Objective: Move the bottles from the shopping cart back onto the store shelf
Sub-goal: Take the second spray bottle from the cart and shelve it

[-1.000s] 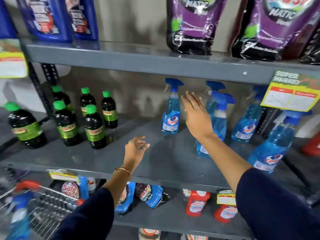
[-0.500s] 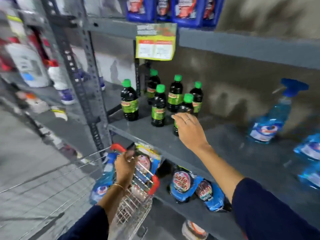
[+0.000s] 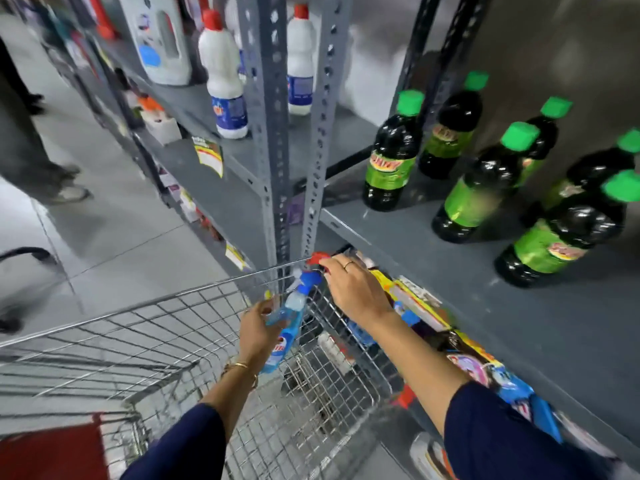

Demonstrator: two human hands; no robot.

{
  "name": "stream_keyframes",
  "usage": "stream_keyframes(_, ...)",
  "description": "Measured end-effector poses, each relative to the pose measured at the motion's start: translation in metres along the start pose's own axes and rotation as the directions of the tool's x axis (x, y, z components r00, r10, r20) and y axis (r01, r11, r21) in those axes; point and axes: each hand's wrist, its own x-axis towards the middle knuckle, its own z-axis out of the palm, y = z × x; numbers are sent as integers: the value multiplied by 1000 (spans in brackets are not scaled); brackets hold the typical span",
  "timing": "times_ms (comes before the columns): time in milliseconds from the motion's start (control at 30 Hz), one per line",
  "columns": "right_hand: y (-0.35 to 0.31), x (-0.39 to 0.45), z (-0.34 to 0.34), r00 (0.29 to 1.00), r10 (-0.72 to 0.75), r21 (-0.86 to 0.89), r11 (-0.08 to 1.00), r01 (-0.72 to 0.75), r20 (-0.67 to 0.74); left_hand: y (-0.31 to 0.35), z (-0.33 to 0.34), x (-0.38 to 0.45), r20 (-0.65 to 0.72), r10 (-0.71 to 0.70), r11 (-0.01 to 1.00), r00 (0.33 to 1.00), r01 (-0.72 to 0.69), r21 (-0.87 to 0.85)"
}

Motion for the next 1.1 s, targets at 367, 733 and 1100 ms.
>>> stream_keyframes(367, 12, 21, 106, 813, 332, 93, 901, -423, 479, -53, 31, 75, 267, -152, 968, 952, 89, 236)
stream_keyframes(733, 17, 22, 120, 844, 366, 169, 873, -457, 393, -68, 42, 78, 297, -73, 939, 952, -36, 343)
stream_keyframes(1100, -16, 9, 44, 872, 136, 277, 915, -293, 471, -58, 11, 18, 279, -23, 970, 960, -46, 239)
